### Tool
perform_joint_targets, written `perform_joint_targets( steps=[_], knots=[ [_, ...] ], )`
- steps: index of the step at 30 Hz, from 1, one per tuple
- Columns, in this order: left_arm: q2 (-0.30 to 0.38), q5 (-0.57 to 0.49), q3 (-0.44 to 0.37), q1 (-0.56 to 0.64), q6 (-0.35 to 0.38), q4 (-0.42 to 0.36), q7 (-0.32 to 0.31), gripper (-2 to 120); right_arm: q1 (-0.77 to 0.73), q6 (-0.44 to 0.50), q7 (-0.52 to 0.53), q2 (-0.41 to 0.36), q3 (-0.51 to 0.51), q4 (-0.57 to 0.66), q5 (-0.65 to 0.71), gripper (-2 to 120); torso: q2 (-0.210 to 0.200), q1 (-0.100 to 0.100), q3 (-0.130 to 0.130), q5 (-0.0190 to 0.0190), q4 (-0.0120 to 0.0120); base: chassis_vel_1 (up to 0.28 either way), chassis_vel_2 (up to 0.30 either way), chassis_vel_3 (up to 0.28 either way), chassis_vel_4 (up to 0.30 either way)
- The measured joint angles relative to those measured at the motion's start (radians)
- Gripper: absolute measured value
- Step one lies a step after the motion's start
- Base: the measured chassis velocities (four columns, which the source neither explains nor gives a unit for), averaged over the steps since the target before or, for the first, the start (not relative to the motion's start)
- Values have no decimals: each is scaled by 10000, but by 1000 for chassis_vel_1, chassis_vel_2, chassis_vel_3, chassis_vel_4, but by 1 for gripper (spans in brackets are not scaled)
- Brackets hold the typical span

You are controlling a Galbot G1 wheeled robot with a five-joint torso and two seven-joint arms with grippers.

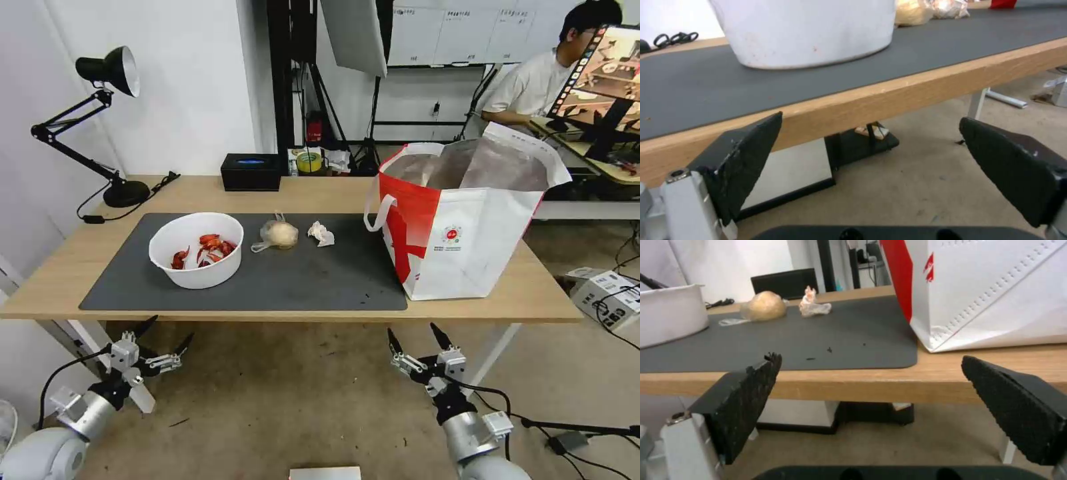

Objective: Pick up the trash from the table and place it into the takeout bag.

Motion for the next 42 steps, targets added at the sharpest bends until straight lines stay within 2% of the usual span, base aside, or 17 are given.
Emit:
perform_joint_targets(
  steps=[7,16,19,22,23,26,27,30,31,34,39,42],
  knots=[
    [18,5,-31,-13,-75,75,20,100,529,-174,130,-92,-590,181,-189,100,1,0,0,0,-1,0,0,0,0],
    [29,2,-258,121,-65,-295,5,100,3269,-1763,708,-595,-2100,1060,750,100,1,1,1,0,1,0,0,0,0],
    [-26,46,-307,184,-45,-408,-6,100,4128,-2215,929,-719,-2594,1066,1130,100,0,1,2,-1,0,0,0,0,0],
    [-56,71,-333,212,-9,-524,-56,100,5723,-2868,1413,-740,-3568,661,1615,100,0,1,2,0,1,0,0,0,0],
    [-56,71,-333,212,-9,-524,-56,100,5723,-2868,1413,-740,-3568,661,1615,100,0,1,2,0,1,0,0,0,0],
    [-56,178,-379,224,72,-601,-235,100,7308,-3636,2133,-502,-4569,-40,1908,100,0,2,2,-2,0,0,0,0,0],
    [-56,178,-379,224,72,-601,-235,100,7308,-3636,2133,-502,-4569,-40,1908,100,0,2,2,-2,0,0,0,0,0],
    [-106,282,-483,290,191,-644,-259,100,8508,-4278,3171,-73,-5360,-722,2154,100,0,2,2,-1,1,0,0,0,0],
    [-106,282,-483,290,191,-644,-259,100,8508,-4278,3171,-73,-5360,-722,2154,100,0,2,2,-1,1,0,0,0,0],
    [-104,292,-517,268,256,-603,-290,100,9622,-4819,4140,507,-5944,-1501,2336,100,0,2,2,-3,1,0,0,0,0],
    [-85,294,-506,212,315,-590,-419,100,10456,-5287,5083,1190,-6314,-2426,2446,100,0,2,1,-2,1,0,0,0,0],
    [-123,317,-465,206,338,-584,-454,100,11085,-5695,6030,1905,-6476,-3561,2588,100,-1,2,1,-2,1,0,0,0,0]
  ],
)
